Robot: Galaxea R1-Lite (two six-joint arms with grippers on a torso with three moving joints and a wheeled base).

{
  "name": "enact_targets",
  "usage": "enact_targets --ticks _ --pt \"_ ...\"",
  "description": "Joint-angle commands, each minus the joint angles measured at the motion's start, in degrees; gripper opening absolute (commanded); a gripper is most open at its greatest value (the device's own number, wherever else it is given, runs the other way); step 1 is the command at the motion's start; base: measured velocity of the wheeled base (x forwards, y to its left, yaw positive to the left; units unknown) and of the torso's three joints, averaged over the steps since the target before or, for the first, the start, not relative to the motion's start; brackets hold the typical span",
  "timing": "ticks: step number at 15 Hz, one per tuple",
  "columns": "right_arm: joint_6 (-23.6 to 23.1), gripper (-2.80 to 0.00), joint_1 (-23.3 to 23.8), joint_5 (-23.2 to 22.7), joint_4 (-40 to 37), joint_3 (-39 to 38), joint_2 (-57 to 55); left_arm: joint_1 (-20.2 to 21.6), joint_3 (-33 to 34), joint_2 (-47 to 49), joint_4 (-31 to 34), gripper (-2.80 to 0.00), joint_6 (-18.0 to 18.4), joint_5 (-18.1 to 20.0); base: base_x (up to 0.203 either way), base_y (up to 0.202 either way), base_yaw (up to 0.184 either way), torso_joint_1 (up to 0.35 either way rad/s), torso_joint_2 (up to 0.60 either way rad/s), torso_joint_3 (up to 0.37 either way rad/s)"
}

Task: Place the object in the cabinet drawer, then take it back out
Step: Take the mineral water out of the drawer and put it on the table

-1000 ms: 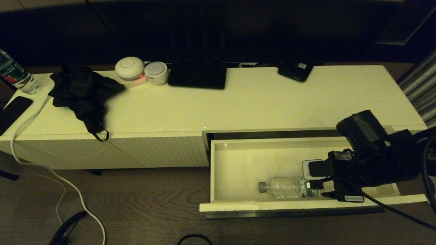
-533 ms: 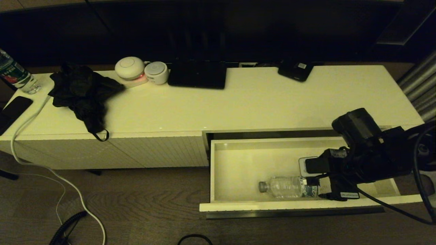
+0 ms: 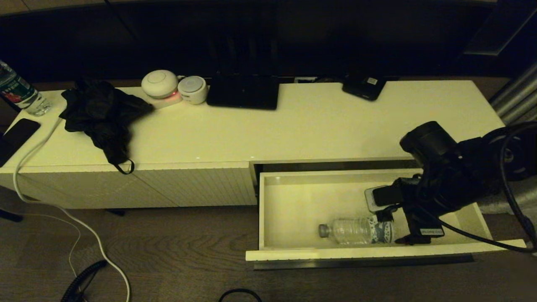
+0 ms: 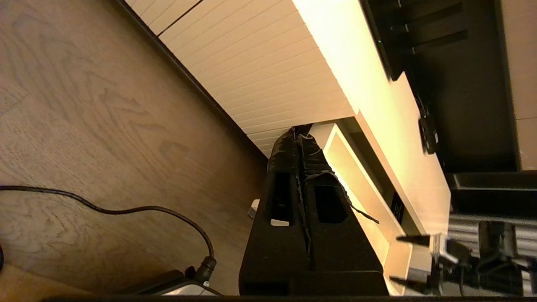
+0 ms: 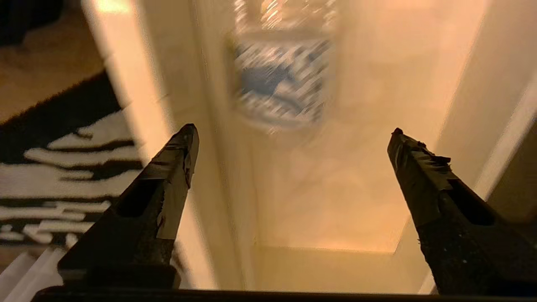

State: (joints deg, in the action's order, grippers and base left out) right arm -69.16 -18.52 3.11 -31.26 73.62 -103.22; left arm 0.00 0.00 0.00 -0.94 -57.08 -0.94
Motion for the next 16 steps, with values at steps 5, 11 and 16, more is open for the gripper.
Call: enact_targets --ticks 5,11,16 --pt "-0.28 0.00 0.62 -1.49 -1.79 4.07 -5.61 0.00 0.00 -0.09 -0.03 -2.80 -0.32 -0.03 0.000 0.000 0.000 0.000 0.00 0.000" --pt "-0.27 0.00 0.68 -2.54 -1.82 4.87 -7.50 0.00 0.00 -0.09 -0.03 -2.80 -0.32 -0.03 0.000 0.000 0.000 0.000 0.00 0.000" --pt "-0.10 0.00 0.68 -3.10 -1.79 4.51 -8.49 0.00 0.00 -0.09 -0.03 -2.80 -0.32 -0.03 0.000 0.000 0.000 0.000 0.00 0.000"
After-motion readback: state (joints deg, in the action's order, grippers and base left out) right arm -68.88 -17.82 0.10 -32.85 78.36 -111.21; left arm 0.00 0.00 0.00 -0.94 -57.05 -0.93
